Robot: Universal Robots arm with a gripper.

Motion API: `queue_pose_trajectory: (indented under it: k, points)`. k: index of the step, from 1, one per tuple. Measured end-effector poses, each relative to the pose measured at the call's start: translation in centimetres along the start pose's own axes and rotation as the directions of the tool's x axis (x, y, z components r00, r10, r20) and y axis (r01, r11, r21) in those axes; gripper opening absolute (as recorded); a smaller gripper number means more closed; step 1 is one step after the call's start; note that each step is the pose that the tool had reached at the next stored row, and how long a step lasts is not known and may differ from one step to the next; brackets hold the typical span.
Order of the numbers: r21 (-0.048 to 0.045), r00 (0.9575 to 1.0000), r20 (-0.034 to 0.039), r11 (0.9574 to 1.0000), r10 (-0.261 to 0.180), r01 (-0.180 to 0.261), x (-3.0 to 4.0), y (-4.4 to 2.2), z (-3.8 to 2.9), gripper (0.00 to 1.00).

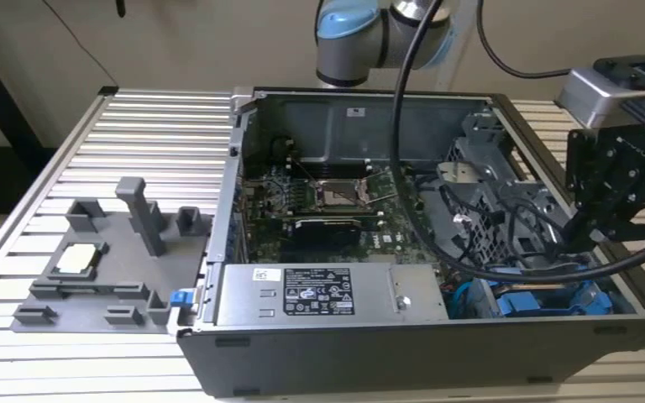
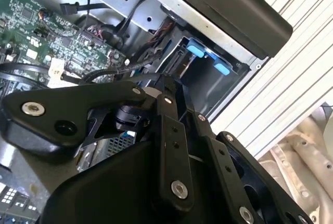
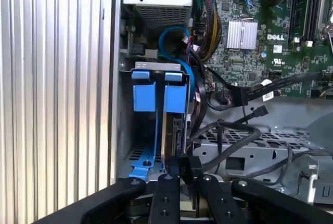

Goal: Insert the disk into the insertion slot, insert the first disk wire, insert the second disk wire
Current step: 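Insert the first disk wire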

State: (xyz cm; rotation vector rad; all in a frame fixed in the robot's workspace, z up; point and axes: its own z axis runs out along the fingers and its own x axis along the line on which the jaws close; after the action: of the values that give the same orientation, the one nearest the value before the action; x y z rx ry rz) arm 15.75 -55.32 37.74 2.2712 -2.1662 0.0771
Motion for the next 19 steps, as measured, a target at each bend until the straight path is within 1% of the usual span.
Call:
queue_pose_trajectory:
  k: [1,5,6,7,9,11,12,13,14,17,18,19]
  points:
    - [-0.0002,1.0000,0.0004,1.0000,0.000,0.000,0.11,-0.05,0.02,0.19]
    - [-0.0003,1.0000,0.0003,1.0000,0.000,0.000,0.15,-0.09,0.11,0.19]
    - [-0.0002,1.0000,0.0029,1.0000,0.000,0.000,0.16,-0.09,0.15,0.19]
    - [0.0003,0.9999,0.0125,1.0000,0.001,-0.001,0.16,-0.09,0.18,0.19]
    - [0.0013,0.9992,0.0403,1.0000,0.007,-0.007,0.15,-0.10,0.23,0.19]
    - [0.0021,0.9975,0.0700,0.9999,0.013,-0.013,0.16,-0.09,0.26,0.19]
    - [0.0023,0.9968,0.0781,0.9999,0.015,-0.015,0.22,-0.08,0.28,0.19]
    - [0.0015,0.9967,0.0795,0.9999,0.015,-0.015,0.34,-0.10,0.29,0.19]
    - [-0.0026,0.9967,0.0798,0.9999,0.015,-0.015,0.45,-0.17,0.31,0.19]
    - [-0.0278,0.9966,0.0805,0.9995,0.016,-0.014,0.74,-0.55,0.38,0.19]
    - [-0.0344,0.9966,0.0808,0.9993,0.017,-0.014,0.83,-0.67,0.41,0.19]
    - [-0.0384,0.9966,0.0808,0.9992,0.017,-0.014,0.91,-0.79,0.45,0.19]
